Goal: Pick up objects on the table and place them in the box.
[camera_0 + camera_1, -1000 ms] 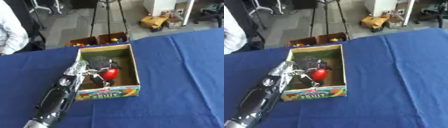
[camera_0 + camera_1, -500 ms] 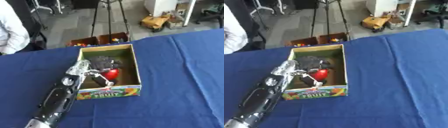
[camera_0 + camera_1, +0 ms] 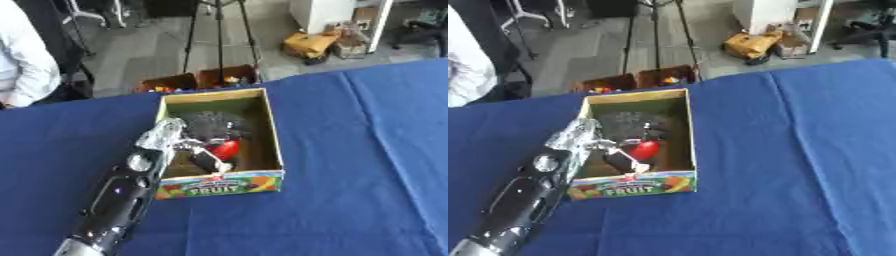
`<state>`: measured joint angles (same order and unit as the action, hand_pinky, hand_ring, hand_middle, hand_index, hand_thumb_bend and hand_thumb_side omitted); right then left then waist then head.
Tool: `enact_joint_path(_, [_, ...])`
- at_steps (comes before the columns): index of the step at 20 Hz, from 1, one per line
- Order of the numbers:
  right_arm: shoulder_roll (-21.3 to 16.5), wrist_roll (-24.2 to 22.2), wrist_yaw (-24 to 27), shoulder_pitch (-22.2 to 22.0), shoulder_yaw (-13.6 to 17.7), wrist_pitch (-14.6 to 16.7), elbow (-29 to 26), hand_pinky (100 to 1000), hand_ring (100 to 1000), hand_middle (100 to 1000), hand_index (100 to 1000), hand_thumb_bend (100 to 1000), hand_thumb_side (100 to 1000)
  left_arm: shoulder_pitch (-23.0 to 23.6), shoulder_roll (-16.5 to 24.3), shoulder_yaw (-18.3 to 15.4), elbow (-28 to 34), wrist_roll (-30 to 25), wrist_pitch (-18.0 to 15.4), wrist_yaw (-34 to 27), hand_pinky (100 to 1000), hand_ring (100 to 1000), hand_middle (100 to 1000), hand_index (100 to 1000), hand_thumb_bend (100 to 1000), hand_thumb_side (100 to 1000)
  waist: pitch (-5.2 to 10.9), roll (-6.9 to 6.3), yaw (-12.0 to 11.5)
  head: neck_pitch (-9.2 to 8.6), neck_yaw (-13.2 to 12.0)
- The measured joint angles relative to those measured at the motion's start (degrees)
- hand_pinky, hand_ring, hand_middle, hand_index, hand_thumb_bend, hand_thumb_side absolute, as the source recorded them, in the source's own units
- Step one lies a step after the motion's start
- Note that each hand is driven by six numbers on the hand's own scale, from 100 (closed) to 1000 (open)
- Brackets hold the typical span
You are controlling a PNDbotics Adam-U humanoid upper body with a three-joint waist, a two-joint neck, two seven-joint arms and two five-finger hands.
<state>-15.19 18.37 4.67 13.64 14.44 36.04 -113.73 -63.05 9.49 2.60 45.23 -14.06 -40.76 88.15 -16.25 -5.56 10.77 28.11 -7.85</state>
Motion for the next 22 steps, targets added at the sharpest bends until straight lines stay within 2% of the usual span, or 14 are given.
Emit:
enact_joint_path(1, [0.0, 0.0, 0.0, 0.0, 0.0, 0.0, 0.0, 769, 819, 466, 768, 100, 679, 0.1, 0.0, 0.0, 0.3, -0.2, -0.2, -0.7, 1000, 1000, 910, 1000, 100, 786, 0.0, 0.03, -0.1, 0.0, 0.0])
enact_joint_path(2, [0.0, 0.0, 0.0, 0.0, 0.0, 0.0, 0.0, 769, 818, 466, 768, 100, 679, 0.3, 0.0, 0.0, 0.7, -0.5, -0.4, -1.6, 1000, 1000, 908, 1000, 100, 958, 0.0, 0.04, -0.2, 0.0, 0.0])
enact_joint_path(3, [0.0, 0.0, 0.0, 0.0, 0.0, 0.0, 0.0, 769, 818, 466, 768, 100, 678, 0.6, 0.0, 0.0, 1.1, -0.8, -0.6, -2.8, 1000, 1000, 901, 1000, 100, 783, 0.0, 0.05, -0.2, 0.01, 0.1])
enact_joint_path(8, [0.0, 0.2, 0.0, -0.1, 0.0, 0.1, 0.0, 769, 817, 468, 768, 100, 678, 1.1, 0.2, -0.4, 4.6, -3.9, -1.7, -12.4, 963, 965, 869, 1000, 100, 778, -0.03, 0.1, -0.6, 0.13, 0.9])
enact_joint_path(11, [0.0, 0.4, 0.0, -0.1, 0.1, 0.3, 0.0, 768, 816, 470, 767, 100, 678, 1.1, 1.6, -0.8, 7.7, -7.2, -1.2, -21.5, 886, 928, 844, 1000, 100, 800, 0.0, 0.24, -1.0, 0.67, 1.9])
enact_joint_path(15, [0.0, 0.7, 0.0, -0.5, 0.2, 0.4, 0.0, 767, 814, 471, 767, 100, 679, 1.1, 4.2, -1.1, 11.9, -12.0, 3.3, -36.3, 832, 901, 828, 997, 100, 794, 0.21, 0.44, -1.6, 1.39, 2.9])
enact_joint_path(16, [0.0, 0.8, 0.0, -0.6, 0.3, 0.4, 0.0, 767, 814, 471, 766, 100, 681, 1.1, 4.9, -1.1, 13.1, -13.3, 4.7, -39.6, 826, 900, 828, 997, 100, 828, 0.29, 0.45, -1.7, 1.6, 3.1])
enact_joint_path(17, [0.0, 0.9, 0.0, -0.6, 0.4, 0.5, 0.0, 766, 813, 471, 766, 100, 681, 1.1, 5.7, -1.3, 14.6, -14.7, 6.1, -43.0, 821, 897, 826, 997, 100, 783, 0.31, 0.54, -1.8, 1.64, 3.3])
enact_joint_path(22, [0.0, 1.5, 0.0, -0.8, 0.4, 0.9, 0.0, 764, 810, 474, 764, 100, 685, 1.9, 9.0, -2.7, 23.1, -20.5, 11.9, -57.2, 747, 866, 801, 987, 100, 765, 0.33, 1.25, -2.5, 2.12, 3.9])
